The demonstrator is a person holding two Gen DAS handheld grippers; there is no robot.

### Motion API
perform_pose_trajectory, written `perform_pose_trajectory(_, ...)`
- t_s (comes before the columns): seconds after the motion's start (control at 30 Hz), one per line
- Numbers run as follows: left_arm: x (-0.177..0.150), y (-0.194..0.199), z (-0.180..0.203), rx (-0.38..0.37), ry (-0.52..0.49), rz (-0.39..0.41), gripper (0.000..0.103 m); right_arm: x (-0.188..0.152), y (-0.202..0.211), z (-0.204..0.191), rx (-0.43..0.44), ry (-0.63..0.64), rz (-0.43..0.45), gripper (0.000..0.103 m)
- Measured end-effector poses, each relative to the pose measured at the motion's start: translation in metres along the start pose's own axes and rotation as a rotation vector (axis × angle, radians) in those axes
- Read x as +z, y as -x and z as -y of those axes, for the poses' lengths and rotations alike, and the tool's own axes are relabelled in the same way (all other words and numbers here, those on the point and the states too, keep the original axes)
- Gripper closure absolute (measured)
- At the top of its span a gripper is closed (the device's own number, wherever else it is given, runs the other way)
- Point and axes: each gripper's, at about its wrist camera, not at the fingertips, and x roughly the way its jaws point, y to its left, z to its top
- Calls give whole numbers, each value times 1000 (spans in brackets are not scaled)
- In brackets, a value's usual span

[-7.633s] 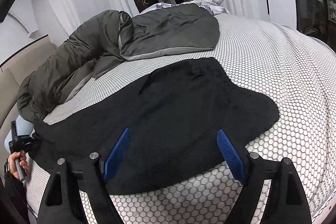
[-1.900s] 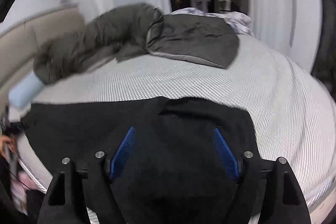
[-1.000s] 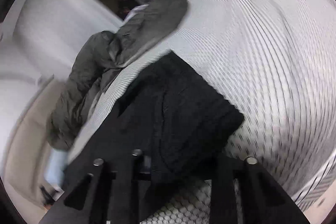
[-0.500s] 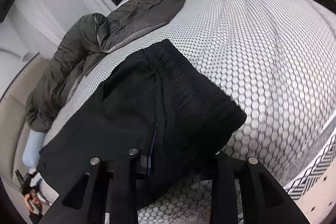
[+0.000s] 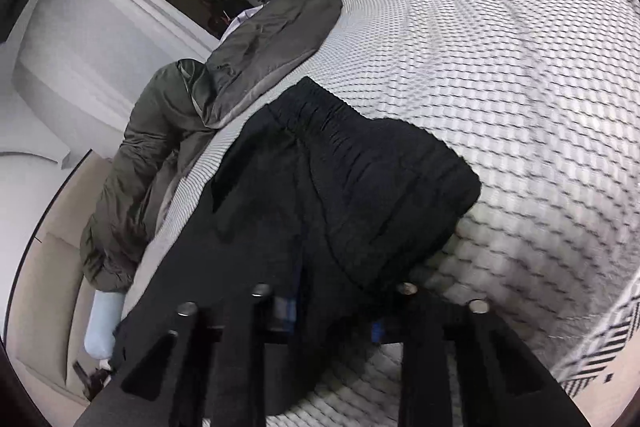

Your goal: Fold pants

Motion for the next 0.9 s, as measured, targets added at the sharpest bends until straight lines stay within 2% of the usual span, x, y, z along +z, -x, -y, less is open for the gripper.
perform_pose_trajectory(0.07,0,2,-12,8,14,-12,95,-1,-5,-16,-5,44,4,87)
perform_pose_trajectory(0.13,-8,19,-45,-10,30,-28,95,-3,-4,-29,-42,113,11,88)
perform_pose_trajectory(0.2,-8,20,-41,3,13,-31,95,-4,3,-28,-50,152,9,87)
perform_pose_trajectory(0.23,-8,14,-46,9,5,-36,91,-5,3,-21,-51,137,-2,87)
perform_pose_trajectory(0.3,-10,13,-44,20,-16,-37,91,-11,-4,-2,-60,112,-55,76)
perform_pose_trajectory(0.37,-10,19,-42,13,-31,-46,85,-14,-1,1,-30,132,-52,72)
perform_pose_trajectory(0.4,-11,25,-44,9,-31,-44,73,-14,5,-1,-48,155,-48,62)
perform_pose_trajectory(0.43,-11,30,-40,11,-35,-36,56,-13,15,-4,-81,180,-27,56)
perform_pose_trajectory(0.47,-11,40,-40,18,-43,-21,47,-12,24,-6,-112,196,-5,48)
perform_pose_trajectory(0.5,-13,50,-37,26,-58,5,38,-10,35,-6,-153,208,26,45)
perform_pose_trajectory(0.53,-14,58,-34,31,-78,21,36,-8,43,-4,-168,200,51,45)
perform_pose_trajectory(0.63,-17,69,-12,13,-154,26,32,1,54,12,-97,76,75,48)
perform_pose_trajectory(0.67,-19,68,-5,-1,-165,19,31,2,51,16,-94,50,76,65)
perform_pose_trajectory(0.7,-21,65,4,-21,-183,5,30,2,47,20,-104,37,71,73)
perform_pose_trajectory(0.77,-26,58,18,-29,-207,-15,29,-3,34,28,-189,56,34,74)
perform_pose_trajectory(0.83,-34,50,31,-39,-234,-41,20,-6,35,25,-211,90,27,74)
perform_pose_trajectory(0.87,-36,47,37,-46,-245,-50,20,-6,39,22,-211,109,34,71)
perform_pose_trajectory(0.9,-40,44,44,-53,-261,-59,20,-4,45,17,-216,127,43,61)
